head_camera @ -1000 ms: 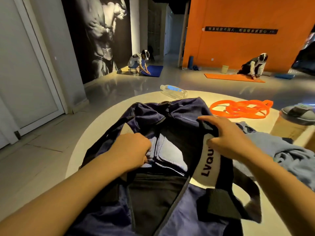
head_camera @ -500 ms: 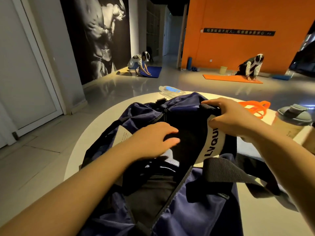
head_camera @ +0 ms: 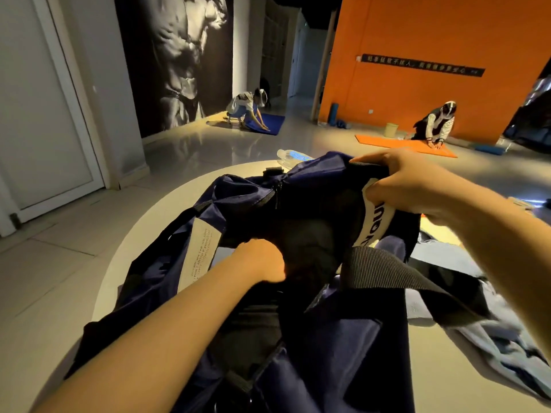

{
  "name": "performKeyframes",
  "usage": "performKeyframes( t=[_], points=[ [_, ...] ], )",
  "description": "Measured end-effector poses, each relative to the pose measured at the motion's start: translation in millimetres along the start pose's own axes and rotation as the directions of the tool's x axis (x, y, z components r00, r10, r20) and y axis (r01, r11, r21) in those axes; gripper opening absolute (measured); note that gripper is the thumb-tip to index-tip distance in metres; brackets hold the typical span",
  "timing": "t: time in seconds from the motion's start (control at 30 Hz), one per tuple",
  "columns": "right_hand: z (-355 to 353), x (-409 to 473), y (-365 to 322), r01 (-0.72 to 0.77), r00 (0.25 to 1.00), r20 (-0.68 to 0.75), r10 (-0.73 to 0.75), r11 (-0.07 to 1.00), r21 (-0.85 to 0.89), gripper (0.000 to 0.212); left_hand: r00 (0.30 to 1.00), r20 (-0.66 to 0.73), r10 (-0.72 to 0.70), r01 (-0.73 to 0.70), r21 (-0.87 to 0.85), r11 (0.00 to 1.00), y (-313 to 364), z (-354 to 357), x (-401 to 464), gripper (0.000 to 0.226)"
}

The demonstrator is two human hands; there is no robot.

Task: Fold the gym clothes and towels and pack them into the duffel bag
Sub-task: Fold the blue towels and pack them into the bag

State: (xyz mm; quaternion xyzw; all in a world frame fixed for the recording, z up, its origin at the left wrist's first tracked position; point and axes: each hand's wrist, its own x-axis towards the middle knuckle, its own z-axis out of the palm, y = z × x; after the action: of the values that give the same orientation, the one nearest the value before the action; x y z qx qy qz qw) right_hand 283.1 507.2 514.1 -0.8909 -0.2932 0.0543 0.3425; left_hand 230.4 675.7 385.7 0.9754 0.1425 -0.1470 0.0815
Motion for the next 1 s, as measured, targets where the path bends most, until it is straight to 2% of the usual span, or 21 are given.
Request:
performKeyframes(
  t=[0.07, 0.13, 0.2, 0.3, 0.43, 0.57, 0.7, 0.83, 1.0],
  points=[
    [3.8, 1.0, 1.8, 0.009, 1.0, 0.004, -0.008, 1.0, -0.022, 0.044, 0.985, -0.151, 0.08, -0.067, 0.092, 0.994, 7.3, -3.3, -3.2, 0.027],
    [4.3, 1.1, 4.3, 0.0, 1.0, 0.006, 0.0, 1.0, -0.022, 0.047, 0.971, -0.212, 0.113, -0.067, 0.212, 0.975, 7.1, 0.7, -1.1, 0.042],
    [4.2, -0.2, 6.8, -0.007, 1.0, 0.008, 0.007, 1.0, -0.018, 0.048, 0.987, -0.133, 0.087, -0.055, 0.223, 0.973, 1.1, 9.4, 5.1, 0.06],
    [9.5, -2.4, 12.4, 0.016, 1.0, -0.005, -0.017, 0.998, -0.067, 0.048, 0.992, -0.035, 0.121, -0.114, 0.152, 0.982, -8.0, 20.0, 16.0, 0.064],
    [22.0, -3.4, 24.5, 0.023, 1.0, -0.008, -0.024, 0.99, -0.139, 0.039, 0.984, -0.119, 0.133, -0.121, 0.107, 0.987, -6.2, 22.7, 16.1, 0.064],
    [34.1, 0.1, 44.7, 0.011, 0.994, 0.106, 0.019, 0.962, -0.274, 0.055, 0.96, -0.187, 0.208, -0.189, 0.113, 0.975, -5.2, 25.8, 5.8, 0.062],
    [49.6, 7.7, 62.9, 0.035, 0.997, 0.081, -0.012, 0.958, -0.285, 0.061, 0.942, -0.167, 0.29, -0.264, 0.158, 0.951, -8.7, 44.0, -15.2, 0.067],
    [79.9, 19.3, 83.5, 0.0, 0.992, 0.109, 0.057, 0.887, -0.462, 0.056, 0.935, -0.191, 0.3, -0.275, 0.149, 0.95, -12.7, 48.3, -24.0, 0.064],
    [81.3, 34.2, 94.9, -0.071, 0.993, 0.033, 0.112, 0.801, -0.594, 0.037, 0.966, -0.082, 0.246, -0.235, 0.123, 0.964, -10.2, 41.8, -20.5, 0.06]
  ],
)
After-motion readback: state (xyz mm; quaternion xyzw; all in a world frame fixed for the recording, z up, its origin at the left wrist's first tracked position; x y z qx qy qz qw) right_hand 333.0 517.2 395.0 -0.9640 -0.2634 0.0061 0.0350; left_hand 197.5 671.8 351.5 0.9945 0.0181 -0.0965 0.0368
